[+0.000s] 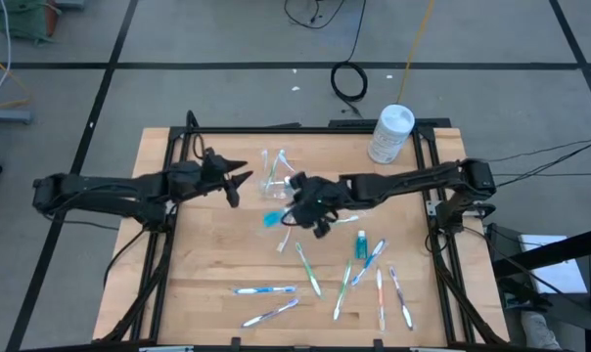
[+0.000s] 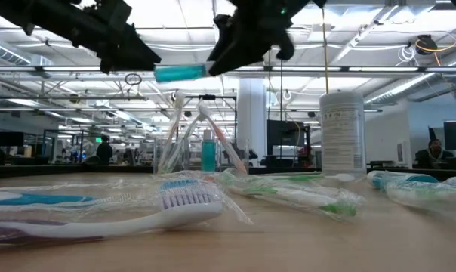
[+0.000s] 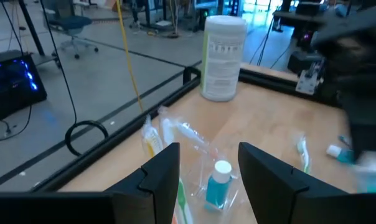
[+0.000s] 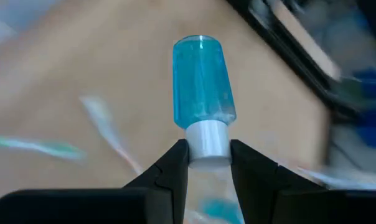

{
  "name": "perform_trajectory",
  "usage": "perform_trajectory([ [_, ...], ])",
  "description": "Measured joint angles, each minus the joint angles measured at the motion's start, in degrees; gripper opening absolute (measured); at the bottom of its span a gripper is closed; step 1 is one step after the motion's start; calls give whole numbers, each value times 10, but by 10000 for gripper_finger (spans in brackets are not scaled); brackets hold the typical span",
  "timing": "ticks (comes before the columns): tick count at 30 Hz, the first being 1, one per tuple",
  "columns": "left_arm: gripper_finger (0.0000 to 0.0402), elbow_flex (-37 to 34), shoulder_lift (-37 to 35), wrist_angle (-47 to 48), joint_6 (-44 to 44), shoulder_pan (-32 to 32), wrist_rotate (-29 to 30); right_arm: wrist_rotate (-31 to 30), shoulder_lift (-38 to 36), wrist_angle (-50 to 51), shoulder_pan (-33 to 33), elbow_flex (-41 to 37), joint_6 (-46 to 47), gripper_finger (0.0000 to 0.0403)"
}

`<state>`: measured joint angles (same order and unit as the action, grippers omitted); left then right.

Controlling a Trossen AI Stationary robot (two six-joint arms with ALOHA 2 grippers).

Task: Pick & Place toothbrushing station
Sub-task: Put the blue mouthwash into the transparent organizer

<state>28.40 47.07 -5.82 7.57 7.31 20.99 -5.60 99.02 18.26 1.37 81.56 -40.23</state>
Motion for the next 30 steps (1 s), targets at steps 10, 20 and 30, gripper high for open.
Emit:
perform_trajectory([
  [10,170,0,-17,10,0,0,0,-197,49,-6,-39,7,-217,95],
  [20,170,0,-17,14,2,0,0,-200,51,-9,-52,7,-328,95],
  [30,170,0,-17,14,3,0,-1,-197,51,-9,-64,-2,-359,95],
])
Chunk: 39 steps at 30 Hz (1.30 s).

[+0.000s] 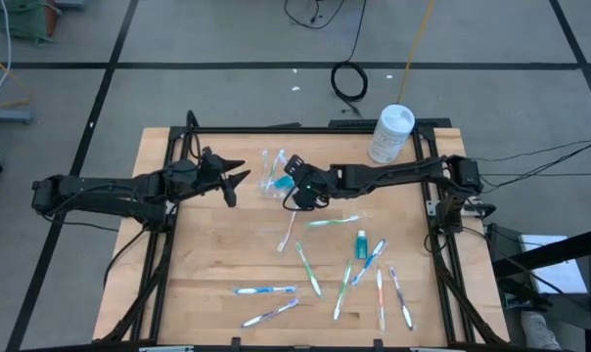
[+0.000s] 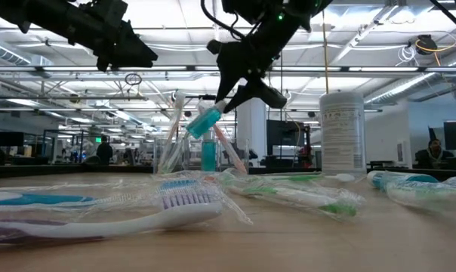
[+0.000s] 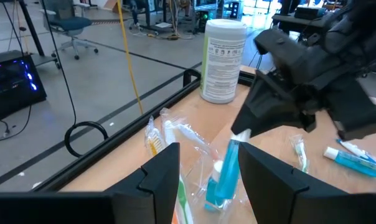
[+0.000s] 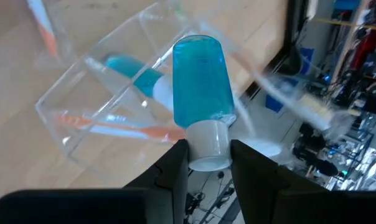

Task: Pick & Place toothbrushing station
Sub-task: Put the blue mouthwash into the transparent organizer

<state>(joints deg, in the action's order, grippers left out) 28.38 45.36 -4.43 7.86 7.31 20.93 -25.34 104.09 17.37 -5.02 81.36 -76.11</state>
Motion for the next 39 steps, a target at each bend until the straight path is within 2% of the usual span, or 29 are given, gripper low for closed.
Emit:
perform_trajectory([
  [6,170,0,0,0,1,0,0,1,0,-14,-14,-21,2,95],
  [11,170,0,0,0,1,0,0,19,0,-95,-18,-52,-27,98],
  [24,170,0,0,0,0,0,-1,29,15,-95,-17,-55,-105,102],
  [29,170,0,0,0,0,0,0,29,15,-118,-17,-55,-90,107],
  [39,170,0,0,0,0,0,0,30,15,-116,-17,-55,-73,143],
])
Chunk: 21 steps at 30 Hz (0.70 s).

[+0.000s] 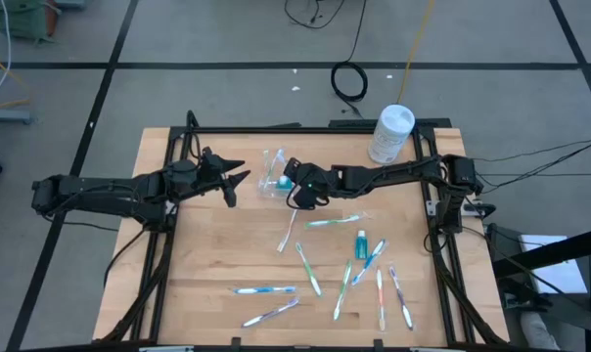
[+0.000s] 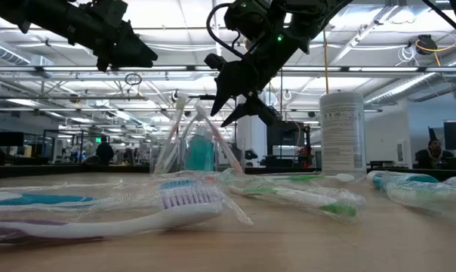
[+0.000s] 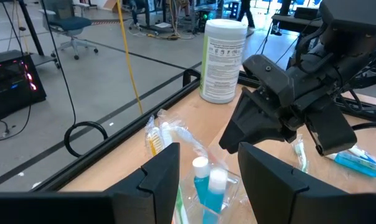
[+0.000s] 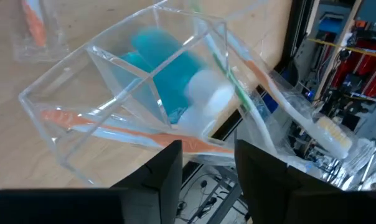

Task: Pick & Place toothbrushing station
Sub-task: Put the blue mouthwash into the transparent organizer, then put the purple toothbrush into the transparent organizer

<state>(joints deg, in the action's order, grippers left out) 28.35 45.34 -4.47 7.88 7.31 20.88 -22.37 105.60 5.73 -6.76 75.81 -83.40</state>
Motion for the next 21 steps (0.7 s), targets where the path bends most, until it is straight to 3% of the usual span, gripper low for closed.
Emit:
perform_trajectory([
  [9,170,0,0,0,0,0,0,0,0,-12,0,0,47,148],
  [13,170,0,0,0,0,0,0,-6,0,-12,3,0,198,147],
  [21,170,0,0,0,0,0,0,-91,-20,8,36,1,465,144],
])
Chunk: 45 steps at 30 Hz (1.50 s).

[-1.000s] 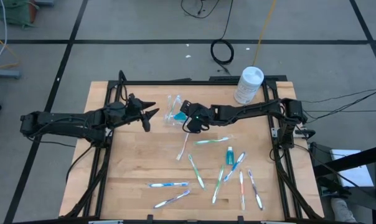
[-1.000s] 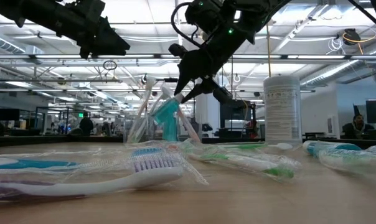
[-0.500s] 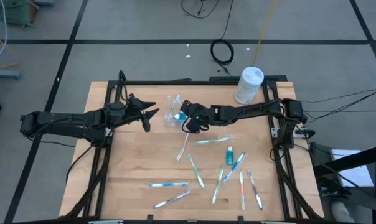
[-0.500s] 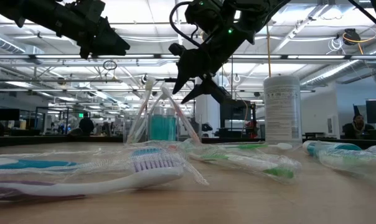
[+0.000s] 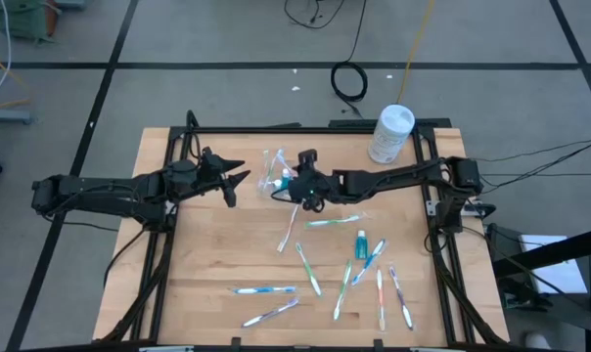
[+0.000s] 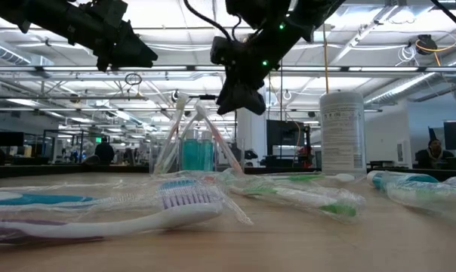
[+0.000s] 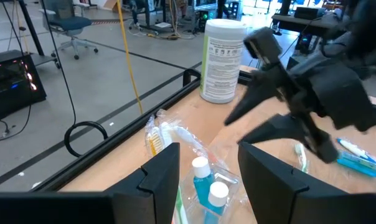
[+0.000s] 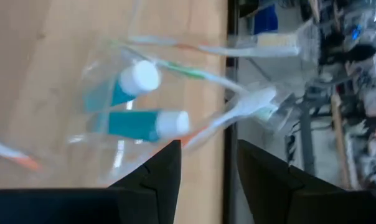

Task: Pick & Place toothbrushing station
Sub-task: Put the purple toothbrush into the transparent organizer

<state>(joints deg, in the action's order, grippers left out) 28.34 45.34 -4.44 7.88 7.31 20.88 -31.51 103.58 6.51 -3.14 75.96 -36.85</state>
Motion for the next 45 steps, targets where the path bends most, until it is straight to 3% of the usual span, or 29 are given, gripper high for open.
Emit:
perform_trajectory([
  [9,170,0,0,0,0,0,0,-15,-40,140,52,1,147,143],
  [17,170,0,0,2,0,0,0,-7,-67,358,90,-1,466,142],
  [22,170,0,0,3,0,0,0,121,-66,457,106,-1,660,141],
  [26,170,0,0,3,0,0,0,217,-68,507,131,-1,762,140],
  [34,170,0,0,5,0,0,0,225,-67,630,218,-2,987,140],
  [41,170,0,0,1,-8,0,0,328,-67,611,341,-57,1209,141],
  [45,170,0,0,0,-24,0,0,416,-67,527,391,-100,1286,141],
])
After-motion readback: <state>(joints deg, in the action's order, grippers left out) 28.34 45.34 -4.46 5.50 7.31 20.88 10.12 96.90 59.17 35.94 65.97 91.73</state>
